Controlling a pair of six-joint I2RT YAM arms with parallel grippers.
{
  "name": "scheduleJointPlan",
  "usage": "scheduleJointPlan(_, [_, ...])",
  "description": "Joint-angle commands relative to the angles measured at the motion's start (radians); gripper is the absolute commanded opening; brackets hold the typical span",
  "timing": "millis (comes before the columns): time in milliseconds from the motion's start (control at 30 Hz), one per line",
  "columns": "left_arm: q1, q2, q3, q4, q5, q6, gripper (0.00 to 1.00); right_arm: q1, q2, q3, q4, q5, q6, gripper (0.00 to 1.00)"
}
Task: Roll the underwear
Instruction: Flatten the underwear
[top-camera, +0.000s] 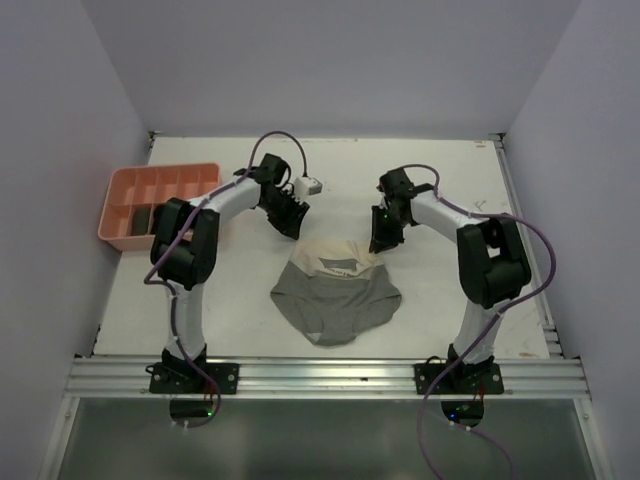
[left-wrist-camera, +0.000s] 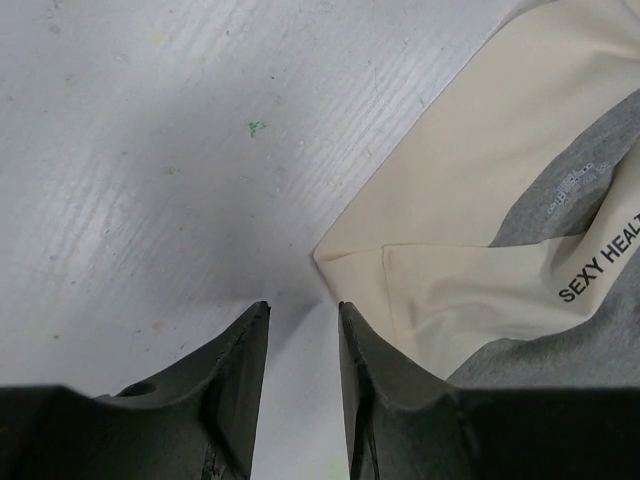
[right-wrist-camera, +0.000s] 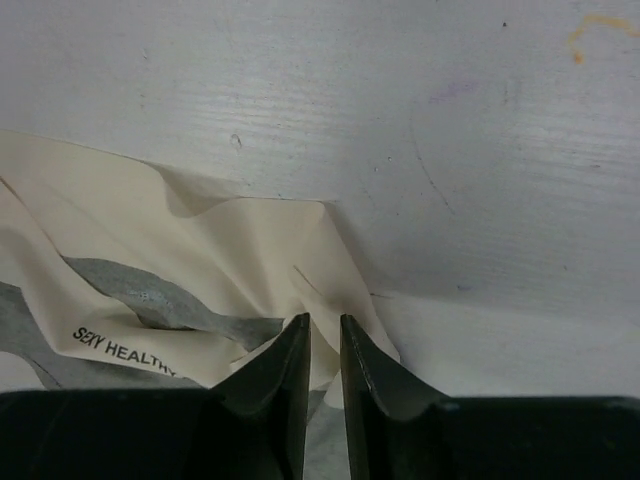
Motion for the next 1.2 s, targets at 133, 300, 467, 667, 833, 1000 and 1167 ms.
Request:
scheduleJointPlan(133, [0.014, -0.135, 0.004, -0.008, 0.035, 0.055, 0.38, -0.005, -0.143, 0.052, 0.052, 0.037, 0.084, 0.23])
scheduleJointPlan(300, [-0.008, -0.129, -0.033, -0.008, 0.055, 0.010, 0.39, 0.009, -0.102, 0.091, 0.011, -0.040, 0.049, 0.17])
scheduleJointPlan(467, [-0.037, -0.133, -0.088, 0.024, 0.054, -0.013, 0.39, 0.023, -0.082, 0.066, 0.014, -0.023, 0.030, 0.15])
scheduleJointPlan(667, [-0.052, -0.126, -0.129, 0.059, 0.054, -0.056, 0.42, 0.038, -0.034, 0.066, -0.004, 0.020, -0.037, 0.22])
scheduleJointPlan(833, [-0.063, -0.113, -0.148, 0.079, 0.038, -0.070, 0.43, 0.073, 0.018, 0.068, -0.018, 0.046, -0.082, 0.26])
scheduleJointPlan(1000, [-0.063, -0.101, -0.165, 0.092, 0.014, -0.077, 0.43, 0.112, 0.062, 0.075, -0.035, 0.103, -0.100, 0.27])
scheduleJointPlan(1167, [-0.066, -0.089, -0.180, 0.101, 0.017, -0.074, 0.42, 0.122, 0.078, 0.087, -0.063, 0.169, -0.106, 0.20])
